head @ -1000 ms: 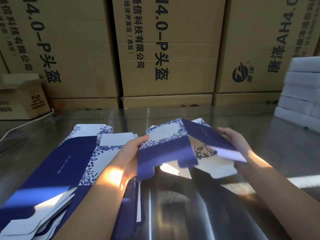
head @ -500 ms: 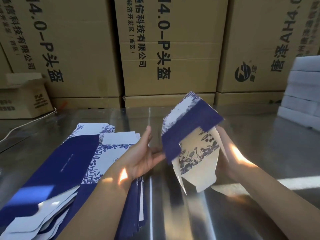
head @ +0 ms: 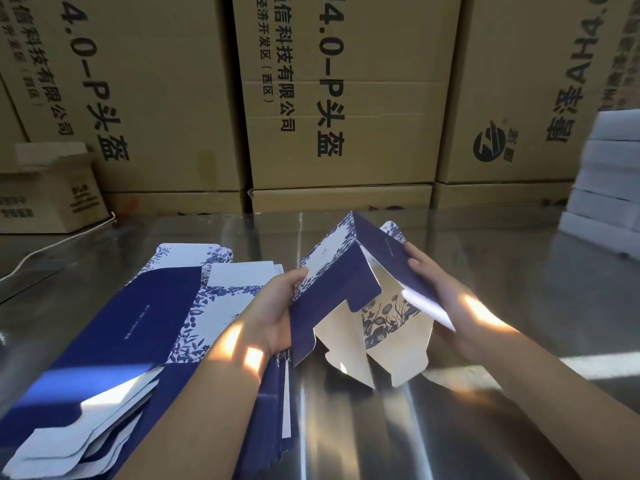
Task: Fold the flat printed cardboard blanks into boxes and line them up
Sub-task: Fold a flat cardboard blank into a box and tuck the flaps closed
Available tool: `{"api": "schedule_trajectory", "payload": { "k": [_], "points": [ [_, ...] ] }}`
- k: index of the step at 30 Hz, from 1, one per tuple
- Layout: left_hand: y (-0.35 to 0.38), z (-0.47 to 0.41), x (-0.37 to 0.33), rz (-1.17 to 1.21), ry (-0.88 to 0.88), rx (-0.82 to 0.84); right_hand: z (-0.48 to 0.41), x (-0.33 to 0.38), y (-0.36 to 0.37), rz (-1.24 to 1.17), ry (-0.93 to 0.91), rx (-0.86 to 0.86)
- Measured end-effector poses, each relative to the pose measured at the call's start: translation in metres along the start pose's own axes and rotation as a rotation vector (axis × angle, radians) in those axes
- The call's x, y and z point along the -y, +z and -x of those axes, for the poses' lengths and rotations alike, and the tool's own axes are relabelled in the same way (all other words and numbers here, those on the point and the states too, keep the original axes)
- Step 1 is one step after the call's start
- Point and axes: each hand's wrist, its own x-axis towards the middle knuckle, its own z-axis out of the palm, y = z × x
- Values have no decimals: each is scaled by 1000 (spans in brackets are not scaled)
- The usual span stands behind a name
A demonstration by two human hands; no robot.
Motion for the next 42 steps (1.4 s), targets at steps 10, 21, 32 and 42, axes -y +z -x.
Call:
{"api": "schedule_trajectory", "payload": {
  "k": [10, 21, 32, 42],
  "points": [
    [-7, -7, 2, -101, 35, -203, -11, 4, -21, 91, 172, -172],
    [3, -1, 6, -33, 65, -43, -5, 5, -6, 18, 114, -128],
    [9, 0, 10, -152, 176, 17, 0, 9, 4, -45, 36, -37],
    [7, -4, 10, -147, 124, -75, -8, 17, -19, 38, 92, -112]
  ]
}}
